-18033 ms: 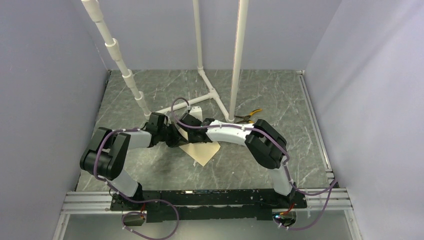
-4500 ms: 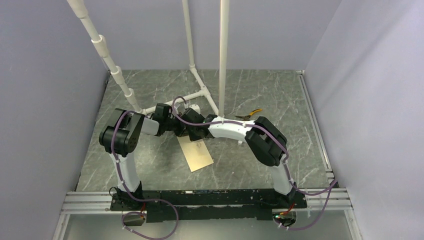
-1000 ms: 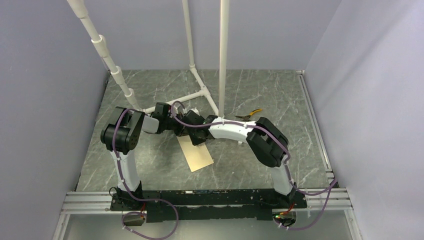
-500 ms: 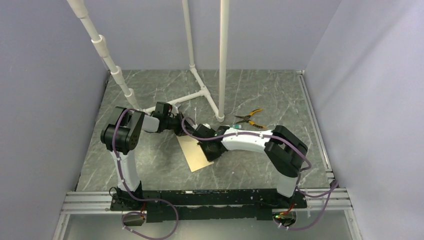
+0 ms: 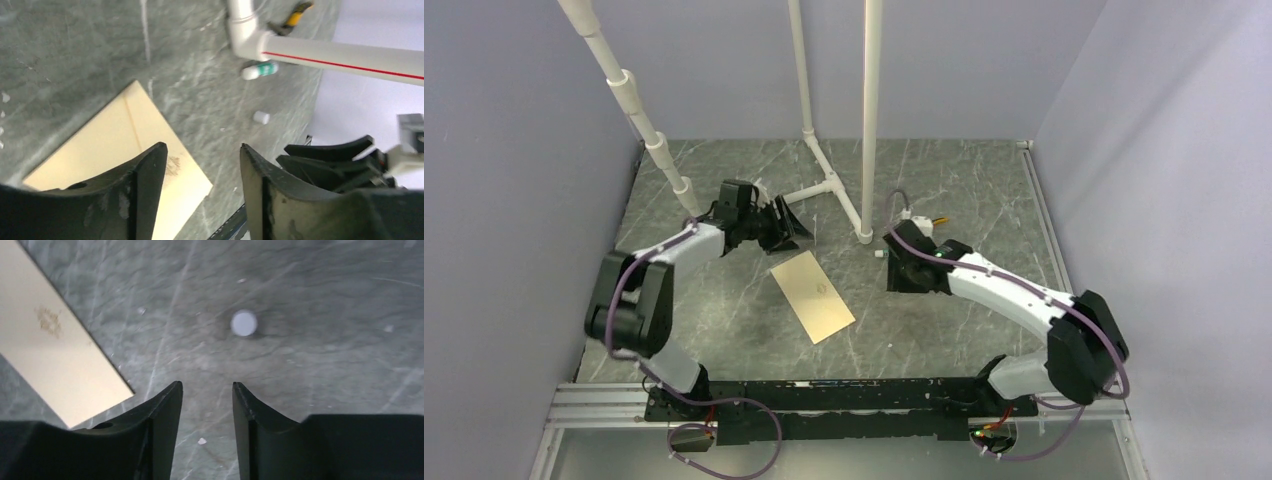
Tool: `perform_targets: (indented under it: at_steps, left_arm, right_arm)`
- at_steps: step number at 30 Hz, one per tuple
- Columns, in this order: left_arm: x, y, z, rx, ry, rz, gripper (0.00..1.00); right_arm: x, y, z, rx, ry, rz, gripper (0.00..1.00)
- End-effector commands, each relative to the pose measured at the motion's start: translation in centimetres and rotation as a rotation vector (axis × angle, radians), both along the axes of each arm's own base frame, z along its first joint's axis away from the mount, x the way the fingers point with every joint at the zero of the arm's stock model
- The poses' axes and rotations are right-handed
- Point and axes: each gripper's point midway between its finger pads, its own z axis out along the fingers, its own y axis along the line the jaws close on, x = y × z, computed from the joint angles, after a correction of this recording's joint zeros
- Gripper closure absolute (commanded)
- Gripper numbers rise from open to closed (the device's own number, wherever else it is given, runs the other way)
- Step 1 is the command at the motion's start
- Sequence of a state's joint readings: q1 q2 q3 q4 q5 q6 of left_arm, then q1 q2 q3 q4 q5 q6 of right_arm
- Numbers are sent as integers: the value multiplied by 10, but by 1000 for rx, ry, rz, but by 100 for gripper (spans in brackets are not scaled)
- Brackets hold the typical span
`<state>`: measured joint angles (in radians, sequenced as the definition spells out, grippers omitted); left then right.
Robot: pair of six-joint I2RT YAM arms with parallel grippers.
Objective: Place the letter into the envelope and seal it
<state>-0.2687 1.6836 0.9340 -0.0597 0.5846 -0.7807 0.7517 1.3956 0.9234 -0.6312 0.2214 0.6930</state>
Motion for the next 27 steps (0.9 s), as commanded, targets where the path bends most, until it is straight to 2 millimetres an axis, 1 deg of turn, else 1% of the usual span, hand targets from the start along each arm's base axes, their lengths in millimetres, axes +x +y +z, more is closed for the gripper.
perform_targets:
  at_steps: [1,3,5,7,9,10,13,17,19,20,21,23,25,27]
  left_arm:
    - [-3,20,47,97,-120,49,35]
    - [-9,23,56,108,-142,54,29]
    - [-15,26,62,117,-171,53,24]
    - [-19,30,66,138,-200,53,16]
    - [-22,35,67,165,-213,58,10]
    - [-22,37,68,178,-218,60,8]
    - [-24,45,70,217,-235,83,7]
    - [-24,54,73,242,-259,130,7]
    - [-24,55,76,235,-278,135,7]
    - [-24,54,79,227,-289,136,7]
    - [-25,53,79,222,-292,134,7]
    - [-26,52,82,210,-300,130,7]
    - [-27,51,85,201,-311,123,7]
    - [-28,51,86,204,-312,118,7]
  right_arm:
    - [27,-29,20,17,-136,-148,51]
    - [30,-43,17,-36,-141,-183,44]
    - [33,-50,11,-80,-142,-199,36]
    - [36,-52,5,-103,-134,-202,34]
    - [42,-48,1,-104,-143,-190,33]
    - [47,-45,1,-97,-157,-174,33]
    - [66,-36,2,-77,-207,-103,36]
    - [99,-23,3,-67,-290,115,39]
    - [111,-23,-1,-94,-308,194,40]
    - [117,-21,-6,-97,-305,234,40]
    - [121,-21,-8,-93,-304,273,41]
    - [126,-21,-17,-94,-281,344,47]
    - [129,-18,-21,-102,-293,410,48]
    - [129,-14,-20,-90,-322,478,48]
